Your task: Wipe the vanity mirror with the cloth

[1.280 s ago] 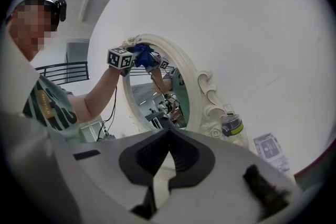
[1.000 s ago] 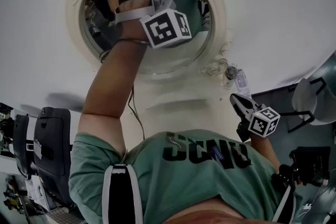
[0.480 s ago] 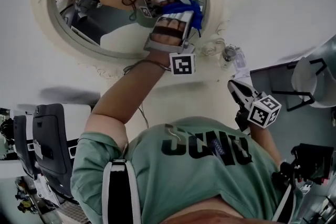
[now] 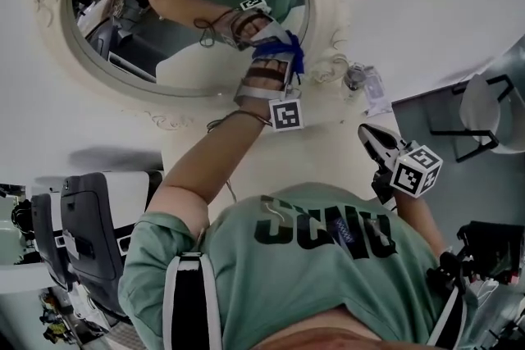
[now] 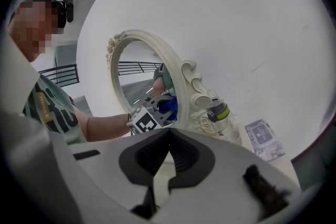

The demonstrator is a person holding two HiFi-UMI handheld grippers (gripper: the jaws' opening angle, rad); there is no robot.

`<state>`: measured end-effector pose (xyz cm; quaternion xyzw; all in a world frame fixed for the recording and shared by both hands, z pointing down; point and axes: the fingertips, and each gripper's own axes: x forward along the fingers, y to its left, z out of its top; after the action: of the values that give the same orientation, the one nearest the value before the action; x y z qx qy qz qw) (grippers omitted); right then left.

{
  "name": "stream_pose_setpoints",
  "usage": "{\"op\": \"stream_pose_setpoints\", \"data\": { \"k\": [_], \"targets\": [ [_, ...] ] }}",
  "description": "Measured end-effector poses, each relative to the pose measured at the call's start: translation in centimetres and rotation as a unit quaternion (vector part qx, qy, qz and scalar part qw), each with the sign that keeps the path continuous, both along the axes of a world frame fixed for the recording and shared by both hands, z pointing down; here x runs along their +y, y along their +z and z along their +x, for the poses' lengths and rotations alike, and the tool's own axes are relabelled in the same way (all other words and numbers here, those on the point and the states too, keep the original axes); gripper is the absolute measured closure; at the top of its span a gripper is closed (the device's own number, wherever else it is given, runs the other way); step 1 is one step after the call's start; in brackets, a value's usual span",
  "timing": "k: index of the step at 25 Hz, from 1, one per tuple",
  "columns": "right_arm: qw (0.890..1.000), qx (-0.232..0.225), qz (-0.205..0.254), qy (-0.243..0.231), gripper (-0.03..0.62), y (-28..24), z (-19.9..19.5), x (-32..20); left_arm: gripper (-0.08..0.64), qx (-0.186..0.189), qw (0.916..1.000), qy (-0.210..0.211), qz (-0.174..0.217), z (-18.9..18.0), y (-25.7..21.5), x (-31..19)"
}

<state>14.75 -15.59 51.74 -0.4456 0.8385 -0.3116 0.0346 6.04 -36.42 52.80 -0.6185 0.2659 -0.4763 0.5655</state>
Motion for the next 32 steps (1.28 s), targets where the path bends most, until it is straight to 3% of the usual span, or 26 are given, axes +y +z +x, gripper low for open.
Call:
{"op": "stream_pose_setpoints", "data": {
  "k": [4,6,10,12,15,18,21,23,27,30,32],
  "targets": [
    [1.000,0.003,0.015,-0.011,0.584,-0.7,-0.4,-0.3,0.483,0.000,0.9986,-0.021,-0.048,-1.1,3.4,0.1],
    [1.000,0.004,0.019,-0.016,0.584,-0.6,-0.4,-0.5,0.484,-0.023,0.9974,-0.041,-0.055,-2.4,5.3,-0.2],
    [0.999,0.007,0.024,-0.024,0.584,-0.7,-0.7,-0.3,0.485,-0.057,0.9869,-0.097,-0.116,-6.5,9.2,-0.2],
    [0.999,0.007,0.026,-0.027,0.584,-0.8,-1.0,-0.3,0.480,-0.040,0.9804,-0.114,-0.156,-8.2,9.7,0.8],
    [0.999,0.007,0.029,-0.029,0.584,-1.4,-1.1,-0.3,0.477,0.036,0.9778,-0.113,-0.173,-8.8,6.8,2.2],
    [0.999,0.009,0.036,-0.033,0.584,-2.1,-1.4,-0.5,0.476,0.141,0.9739,-0.103,-0.145,-8.4,-1.8,2.1],
    [0.998,0.008,0.045,-0.039,0.584,-2.6,-1.7,-0.8,0.476,0.270,0.9547,-0.078,-0.096,-8.0,-15.0,1.4],
    [0.998,0.006,0.051,-0.043,0.584,-2.9,-1.9,-1.0,0.476,0.326,0.9427,-0.064,-0.034,-8.4,-23.7,0.7],
    [0.997,0.004,0.065,-0.047,0.584,-3.6,-1.9,-1.2,0.476,0.349,0.9280,-0.075,0.108,-10.7,-36.4,-1.2],
    [0.997,0.003,0.069,-0.041,0.584,-3.6,-1.5,-1.2,0.476,0.376,0.9107,-0.098,0.140,-12.4,-41.6,-2.1],
    [0.997,0.002,0.068,-0.037,0.584,-3.5,-1.3,-1.3,0.474,0.384,0.9046,-0.106,0.150,-13.2,-43.2,-2.4]
  ]
}}
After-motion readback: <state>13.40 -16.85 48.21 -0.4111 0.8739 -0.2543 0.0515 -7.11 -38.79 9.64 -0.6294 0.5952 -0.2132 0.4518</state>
